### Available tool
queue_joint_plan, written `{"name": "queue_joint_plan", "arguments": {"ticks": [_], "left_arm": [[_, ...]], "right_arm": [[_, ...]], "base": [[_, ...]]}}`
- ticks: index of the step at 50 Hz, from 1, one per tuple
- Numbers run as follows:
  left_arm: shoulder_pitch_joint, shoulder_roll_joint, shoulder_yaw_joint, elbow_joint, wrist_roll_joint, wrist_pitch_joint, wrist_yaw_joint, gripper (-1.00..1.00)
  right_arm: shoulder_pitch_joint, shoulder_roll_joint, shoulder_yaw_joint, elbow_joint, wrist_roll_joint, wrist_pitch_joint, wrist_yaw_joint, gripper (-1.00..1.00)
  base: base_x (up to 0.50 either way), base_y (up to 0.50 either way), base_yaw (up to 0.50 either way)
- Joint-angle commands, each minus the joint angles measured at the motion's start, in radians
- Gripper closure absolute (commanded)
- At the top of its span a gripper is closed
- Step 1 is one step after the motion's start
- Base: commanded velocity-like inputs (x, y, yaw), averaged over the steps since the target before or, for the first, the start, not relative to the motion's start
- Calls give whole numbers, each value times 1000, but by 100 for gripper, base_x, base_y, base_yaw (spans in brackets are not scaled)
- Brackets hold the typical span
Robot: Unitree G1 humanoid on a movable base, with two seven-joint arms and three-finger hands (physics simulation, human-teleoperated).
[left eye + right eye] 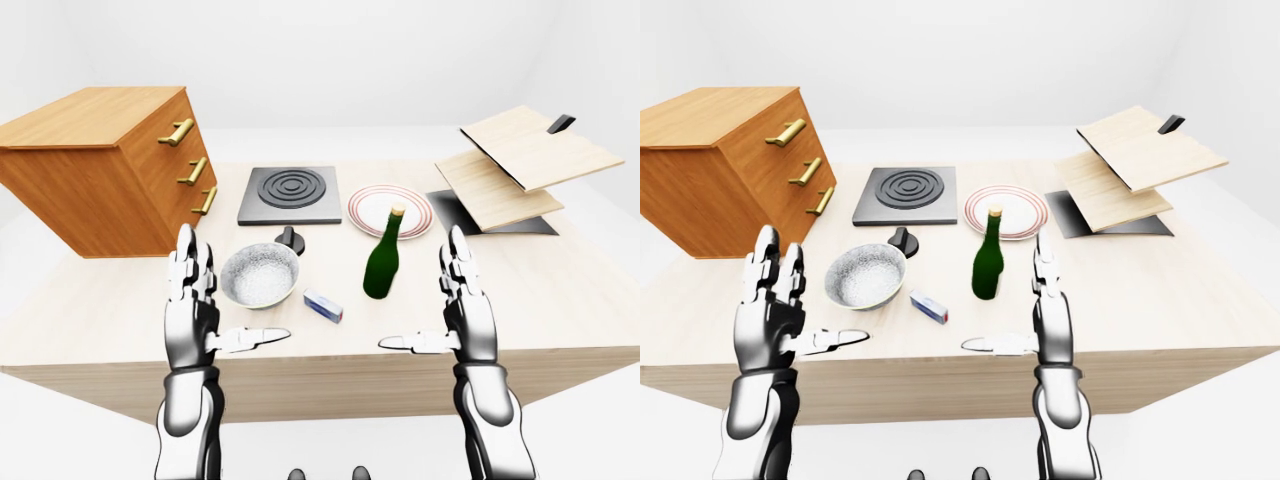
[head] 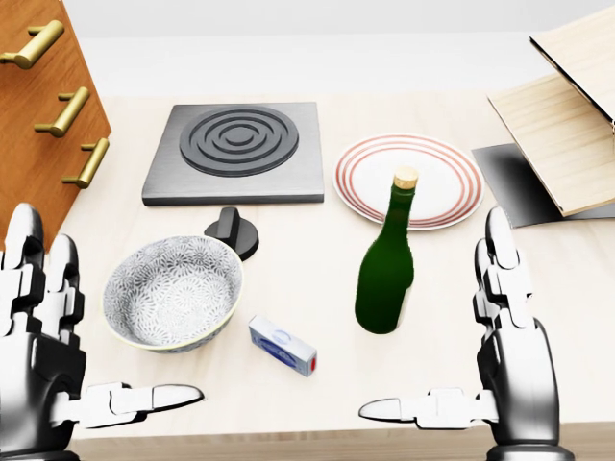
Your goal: Put the bowl on the top of the cabinet.
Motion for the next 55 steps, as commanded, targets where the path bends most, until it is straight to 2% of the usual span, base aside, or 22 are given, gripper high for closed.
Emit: {"name": "queue_joint_plan", "arguments": {"ticks": [1, 7, 12, 38, 55], "left_arm": [[41, -3, 3, -71, 4, 0, 3, -100], [38, -2, 0, -79, 9, 0, 1, -100], [42, -2, -5, -83, 12, 0, -1, -100], [38, 1, -11, -69, 18, 0, -6, -100], [39, 1, -11, -70, 18, 0, -8, -100]], "right_arm": [[35, 7, 10, -92, -49, 0, -8, -100], [36, 4, 9, -40, -54, 0, -17, -100], [40, 6, 15, -97, -54, 0, -4, -100], [40, 3, 18, -35, -59, 0, -10, -100], [37, 2, 22, -73, -55, 0, 1, -100]], "base": [[0, 50, 0], [0, 50, 0], [0, 50, 0], [0, 50, 0], [0, 50, 0]]}}
